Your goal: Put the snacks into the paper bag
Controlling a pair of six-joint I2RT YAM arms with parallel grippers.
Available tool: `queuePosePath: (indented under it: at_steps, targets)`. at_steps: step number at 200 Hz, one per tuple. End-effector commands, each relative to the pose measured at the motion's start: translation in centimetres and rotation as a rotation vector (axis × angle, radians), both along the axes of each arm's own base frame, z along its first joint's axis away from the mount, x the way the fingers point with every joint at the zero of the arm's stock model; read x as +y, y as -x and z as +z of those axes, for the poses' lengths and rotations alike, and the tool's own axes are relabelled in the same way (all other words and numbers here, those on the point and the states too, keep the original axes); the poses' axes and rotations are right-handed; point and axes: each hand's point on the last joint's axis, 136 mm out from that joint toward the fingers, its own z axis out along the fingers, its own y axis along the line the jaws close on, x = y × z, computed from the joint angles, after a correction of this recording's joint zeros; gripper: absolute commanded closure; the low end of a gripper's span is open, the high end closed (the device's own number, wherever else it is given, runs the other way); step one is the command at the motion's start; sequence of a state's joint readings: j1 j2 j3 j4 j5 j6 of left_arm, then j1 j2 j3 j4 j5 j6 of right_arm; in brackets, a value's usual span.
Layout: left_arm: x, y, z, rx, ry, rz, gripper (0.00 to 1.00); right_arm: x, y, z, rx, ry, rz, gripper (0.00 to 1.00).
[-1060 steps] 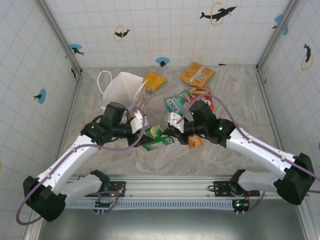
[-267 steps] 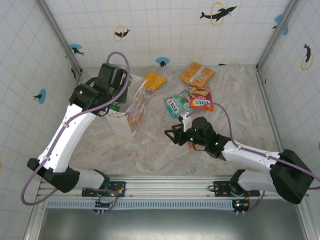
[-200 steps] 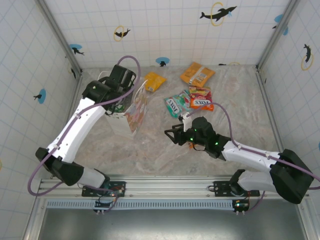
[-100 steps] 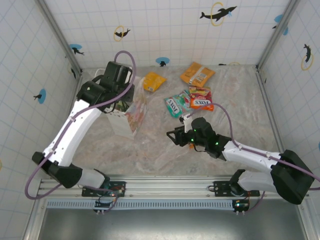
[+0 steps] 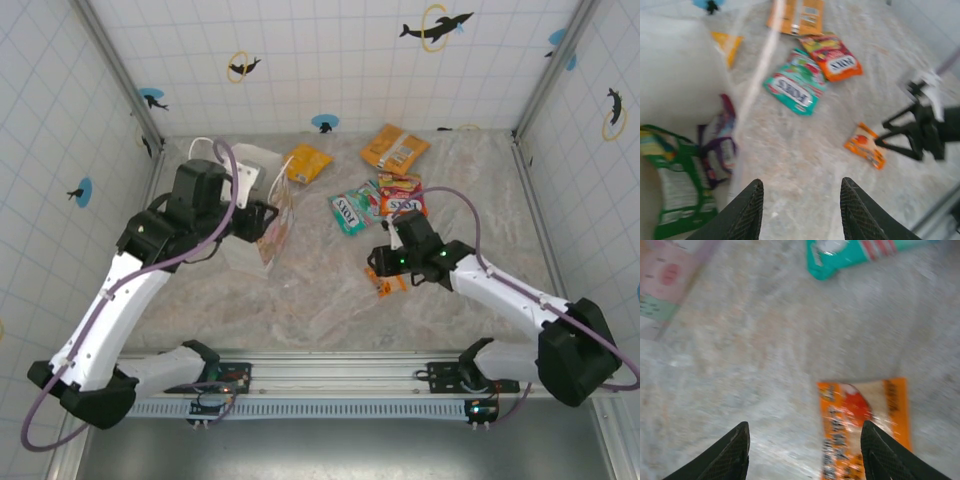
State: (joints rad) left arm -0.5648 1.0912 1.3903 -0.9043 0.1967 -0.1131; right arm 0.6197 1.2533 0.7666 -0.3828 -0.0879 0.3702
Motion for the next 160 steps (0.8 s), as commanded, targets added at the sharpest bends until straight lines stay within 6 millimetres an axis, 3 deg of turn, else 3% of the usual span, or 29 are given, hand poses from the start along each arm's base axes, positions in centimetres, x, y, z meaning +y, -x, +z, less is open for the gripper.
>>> queuePosePath:
  at_steps: [1,21,50,126,160]
  targets:
    - [-2.4,3.1,-0.8,0.045,0.095,-0.200,0.57,-2.0,1.0,-1.3,0.117,0.079,0.043,0.43]
    - [-3.1,5.0,-1.9,0.082,0.140,-0.288,0.58,-2.9,0.4,-2.1,0.168,0.098,0.057,0.44]
    - [-3.2,6.0,-2.5,0.088,0.160,-0.332,0.59,-3.5,-0.1,-3.5,0.232,0.135,0.102,0.45]
    - [-3.9,6.5,-5.6,0.151,0.156,-0.383,0.61,-3.7,-1.1,-6.2,0.324,0.115,0.139,0.51]
    - [-4.1,6.5,-5.9,0.161,0.160,-0.393,0.62,-3.3,-1.0,-7.4,0.356,0.105,0.158,0.54]
